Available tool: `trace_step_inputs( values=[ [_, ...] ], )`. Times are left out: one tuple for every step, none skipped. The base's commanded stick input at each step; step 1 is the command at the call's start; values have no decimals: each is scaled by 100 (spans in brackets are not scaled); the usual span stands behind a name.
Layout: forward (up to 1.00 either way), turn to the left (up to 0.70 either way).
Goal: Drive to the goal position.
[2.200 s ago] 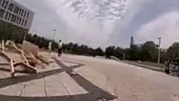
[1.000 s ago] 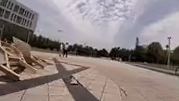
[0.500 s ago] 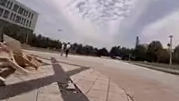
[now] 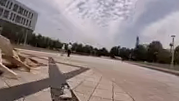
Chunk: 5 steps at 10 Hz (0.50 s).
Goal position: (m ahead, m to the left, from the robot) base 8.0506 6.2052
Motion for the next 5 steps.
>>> trace_step_inputs(
  values=[
    [70, 0],
    [70, 0],
    [70, 0],
    [70, 0],
    [70, 0]
  ],
)
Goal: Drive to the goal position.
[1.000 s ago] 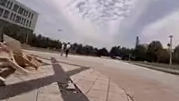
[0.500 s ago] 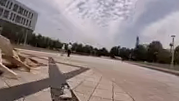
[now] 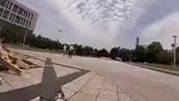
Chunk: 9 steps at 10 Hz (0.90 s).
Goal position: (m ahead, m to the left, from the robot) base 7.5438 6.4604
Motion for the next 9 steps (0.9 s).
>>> trace_step_inputs(
  values=[
    [70, 0],
    [70, 0],
    [70, 0],
    [70, 0],
    [70, 0],
    [70, 0],
    [70, 0],
    [70, 0],
    [70, 0]
  ],
)
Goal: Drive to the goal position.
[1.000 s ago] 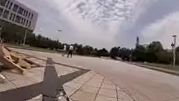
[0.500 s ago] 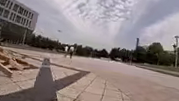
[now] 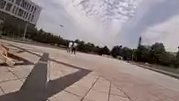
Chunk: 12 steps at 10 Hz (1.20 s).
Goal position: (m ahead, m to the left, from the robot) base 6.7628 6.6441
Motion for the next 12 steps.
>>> trace_step_inputs(
  values=[
    [70, 0],
    [70, 0],
    [70, 0],
    [70, 0],
    [70, 0],
    [70, 0],
    [70, 0],
    [70, 3],
    [70, 11],
    [70, 14],
    [70, 14],
    [70, 14]
  ],
)
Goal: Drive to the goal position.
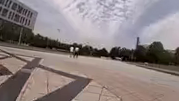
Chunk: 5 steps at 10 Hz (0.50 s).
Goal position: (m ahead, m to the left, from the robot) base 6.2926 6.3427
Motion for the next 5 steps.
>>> trace_step_inputs(
  values=[
    [70, 14],
    [70, 14],
    [70, 14],
    [70, 14],
    [70, 14]
  ],
)
